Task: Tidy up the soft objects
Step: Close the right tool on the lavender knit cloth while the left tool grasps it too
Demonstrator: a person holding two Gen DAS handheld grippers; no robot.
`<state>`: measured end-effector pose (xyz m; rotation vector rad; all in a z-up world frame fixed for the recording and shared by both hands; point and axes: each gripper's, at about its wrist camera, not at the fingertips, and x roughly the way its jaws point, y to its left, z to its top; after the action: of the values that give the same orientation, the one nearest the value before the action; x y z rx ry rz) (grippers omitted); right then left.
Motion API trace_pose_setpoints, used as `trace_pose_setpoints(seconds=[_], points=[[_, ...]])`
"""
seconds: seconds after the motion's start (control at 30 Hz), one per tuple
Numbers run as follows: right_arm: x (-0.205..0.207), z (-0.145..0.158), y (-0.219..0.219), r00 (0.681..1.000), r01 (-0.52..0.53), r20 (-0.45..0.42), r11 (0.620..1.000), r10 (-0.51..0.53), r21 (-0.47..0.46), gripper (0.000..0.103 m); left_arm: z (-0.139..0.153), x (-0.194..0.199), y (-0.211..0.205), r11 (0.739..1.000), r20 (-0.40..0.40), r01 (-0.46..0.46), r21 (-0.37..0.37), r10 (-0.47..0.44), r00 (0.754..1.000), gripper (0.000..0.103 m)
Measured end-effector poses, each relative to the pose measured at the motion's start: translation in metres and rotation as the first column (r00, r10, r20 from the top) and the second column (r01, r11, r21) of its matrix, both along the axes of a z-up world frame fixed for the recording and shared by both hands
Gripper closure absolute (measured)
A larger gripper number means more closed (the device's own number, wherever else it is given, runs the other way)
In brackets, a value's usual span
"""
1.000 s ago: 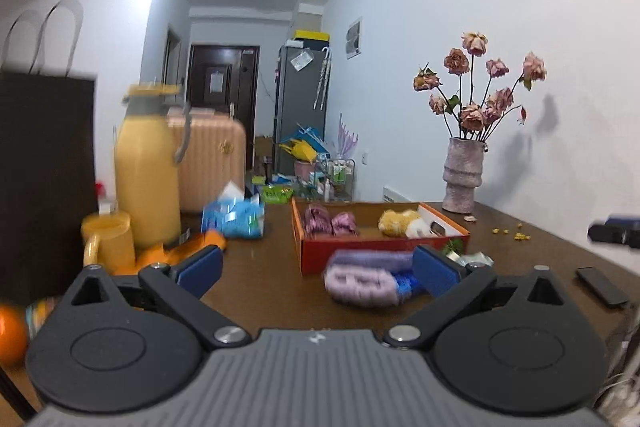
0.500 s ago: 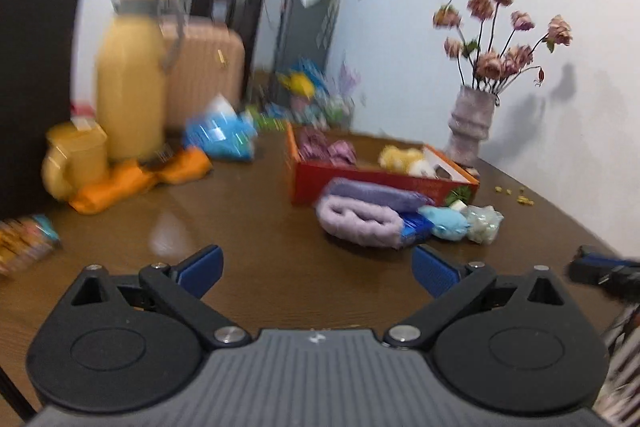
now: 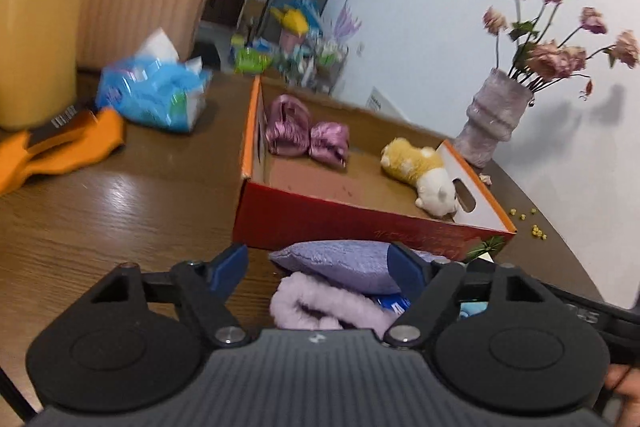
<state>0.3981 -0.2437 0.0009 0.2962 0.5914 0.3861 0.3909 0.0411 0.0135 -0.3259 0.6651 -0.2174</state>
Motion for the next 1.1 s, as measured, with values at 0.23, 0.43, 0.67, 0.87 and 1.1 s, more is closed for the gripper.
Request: trace_pose_setpoints(seconds=[0.23, 0.43, 0.67, 0.87, 1.1], points=[[0.042, -0.031, 0.003, 0.995, -0.03, -0.093, 0.994, 0.04, 0.108, 0.09, -0.018, 0.016, -0.004, 0.999, -0.05, 0.035, -0.031, -0.037, 0.998, 0.077], [0.008, -0.002, 0.004, 0.997, -0.072, 0.015, 0.995, 0.071, 0.068, 0.098, 0.018, -0.027, -0.014, 0.997, 0.104, 0.08, -0.018, -0.078, 0.992, 0.089], [-0.109, 0.014, -0.014, 0.982, -0.113, 0.145, 0.992, 0.12, -0.054, 0.097, 0.002, -0.133, -0.025, 0.983, 0.118, 0.174, -0.054, -0.167, 0.979, 0.089], [-0.176, -0.027, -0.024, 0.993, -0.119, 0.014, 0.989, 0.121, -0.092, 0.089, -0.045, -0.193, -0.035, 0.979, 0.006, 0.202, -0.016, -0.202, 0.979, 0.066], [-0.202, -0.029, -0.041, 0.996, -0.074, 0.056, 0.997, 0.075, -0.026, 0.068, -0.037, -0.201, -0.017, 0.993, 0.02, 0.115, -0.026, -0.115, 0.993, 0.038]])
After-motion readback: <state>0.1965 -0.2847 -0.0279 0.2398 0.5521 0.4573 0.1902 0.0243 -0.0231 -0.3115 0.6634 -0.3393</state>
